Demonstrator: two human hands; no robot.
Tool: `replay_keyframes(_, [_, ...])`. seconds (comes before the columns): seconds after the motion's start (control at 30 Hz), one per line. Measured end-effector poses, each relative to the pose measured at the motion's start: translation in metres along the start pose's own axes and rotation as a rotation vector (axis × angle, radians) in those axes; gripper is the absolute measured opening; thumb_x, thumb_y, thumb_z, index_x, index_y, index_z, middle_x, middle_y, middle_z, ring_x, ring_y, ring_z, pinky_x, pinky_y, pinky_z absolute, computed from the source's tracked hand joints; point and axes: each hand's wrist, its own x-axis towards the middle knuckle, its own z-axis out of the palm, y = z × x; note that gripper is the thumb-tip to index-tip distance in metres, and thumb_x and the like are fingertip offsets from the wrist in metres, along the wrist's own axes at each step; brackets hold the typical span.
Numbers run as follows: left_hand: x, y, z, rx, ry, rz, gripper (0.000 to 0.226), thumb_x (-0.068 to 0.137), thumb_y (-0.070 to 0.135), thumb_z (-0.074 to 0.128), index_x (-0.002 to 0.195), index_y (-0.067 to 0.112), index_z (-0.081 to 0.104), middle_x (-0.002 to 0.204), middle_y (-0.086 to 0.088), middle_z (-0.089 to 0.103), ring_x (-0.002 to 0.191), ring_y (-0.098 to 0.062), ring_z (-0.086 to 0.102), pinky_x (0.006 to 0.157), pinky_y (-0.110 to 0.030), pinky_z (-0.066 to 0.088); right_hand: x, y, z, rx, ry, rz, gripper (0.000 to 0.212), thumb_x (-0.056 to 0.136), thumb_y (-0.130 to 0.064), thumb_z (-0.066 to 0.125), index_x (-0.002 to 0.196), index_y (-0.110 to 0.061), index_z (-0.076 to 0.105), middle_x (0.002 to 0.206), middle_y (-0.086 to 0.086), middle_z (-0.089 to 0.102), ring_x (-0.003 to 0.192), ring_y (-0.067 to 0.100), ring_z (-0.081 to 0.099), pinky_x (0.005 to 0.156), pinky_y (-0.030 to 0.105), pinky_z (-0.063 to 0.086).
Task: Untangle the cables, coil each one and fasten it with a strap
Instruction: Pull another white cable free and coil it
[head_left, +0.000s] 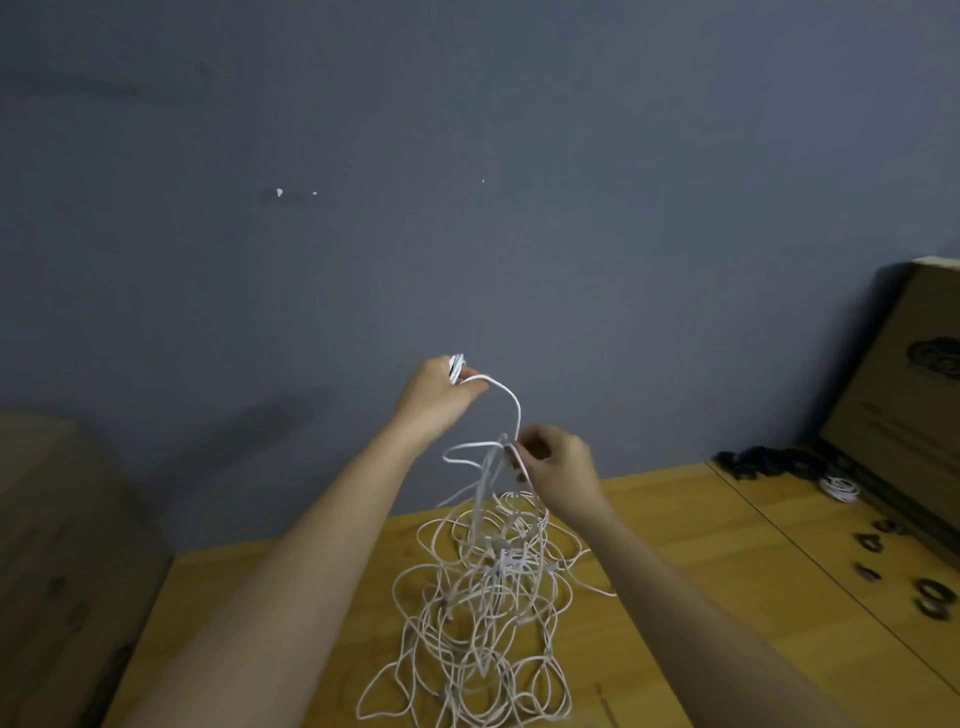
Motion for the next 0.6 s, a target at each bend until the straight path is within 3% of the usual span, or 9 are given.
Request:
replay_keyframes(0.07, [-0.007,-0.004,0.0,0.023,-0.075,-0.032,0.025,0.085,0.029,0.07,0.074,0.011,0.057,0.07,-0.003,0.057,0.071,-0.023,0.053,0.063,-0.031,0.039,0.004,-0.001,0.0,-0.103,0.072,-0.038,0.018,0.09,-0.022,0.064,0.075,-0.013,0.065,0.07,0.005,0.069,0.067,0.021,0.066,0.066,0.033,0.053])
replay_keyframes(0.17, [-0.019,-0.013,0.01,0.123,-0.179,-0.12,0.047,0.074,0.051,0.075,0.093,0.011,0.062,0.09,-0.002,0.065,0.086,-0.018,0.062,0.08,-0.033,0.048,0.011,-0.001,0.002,-0.205,0.106,-0.05,0.021,0.089,-0.021,0.064,0.071,-0.011,0.066,0.063,0.003,0.067,0.061,0.018,0.064,0.06,0.029,0.048])
replay_keyframes(0.23, [-0.024,-0.02,0.016,0.214,-0.166,-0.143,0.053,0.068,0.056,0.077,0.095,0.014,0.06,0.092,0.002,0.062,0.088,-0.017,0.06,0.079,-0.033,0.048,0.013,-0.002,0.004,-0.01,0.056,-0.006,0.016,0.089,-0.013,0.064,0.075,-0.007,0.07,0.063,0.003,0.068,0.061,0.017,0.065,0.059,0.025,0.052])
replay_keyframes(0.3, [-0.026,-0.028,0.019,0.236,-0.155,-0.122,0.038,0.072,0.046,0.078,0.088,0.017,0.06,0.085,0.005,0.06,0.087,-0.017,0.061,0.077,-0.033,0.048,0.013,-0.003,0.005,0.205,-0.005,0.025,0.011,0.089,-0.006,0.064,0.079,-0.004,0.069,0.066,0.004,0.067,0.061,0.013,0.064,0.062,0.021,0.054])
replay_keyframes(0.4, [-0.026,-0.038,0.019,0.135,-0.211,-0.073,0.016,0.079,0.029,0.075,0.084,0.016,0.067,0.084,0.002,0.068,0.086,-0.017,0.065,0.079,-0.031,0.049,0.014,-0.002,0.001,0.26,-0.051,0.025,0.014,0.09,-0.005,0.062,0.077,-0.008,0.067,0.064,0.002,0.066,0.058,0.008,0.061,0.062,0.02,0.054])
replay_keyframes(0.5, [-0.025,-0.041,0.022,-0.056,-0.196,-0.079,0.006,0.082,0.016,0.074,0.081,0.014,0.069,0.078,0.002,0.068,0.076,-0.013,0.063,0.066,-0.015,0.045,0.013,0.001,0.0,0.433,-0.067,0.082,0.014,0.091,-0.001,0.059,0.079,-0.004,0.065,0.066,0.003,0.067,0.061,0.009,0.064,0.064,0.019,0.055])
replay_keyframes(0.6, [-0.018,-0.046,0.027,0.052,-0.108,-0.09,0.021,0.083,0.017,0.071,0.066,0.019,0.06,0.07,-0.003,0.065,0.069,-0.02,0.062,0.065,-0.026,0.046,0.014,0.005,-0.002,0.505,-0.03,0.072,0.016,0.092,-0.001,0.057,0.078,-0.006,0.064,0.067,0.0,0.069,0.065,0.01,0.068,0.065,0.018,0.054])
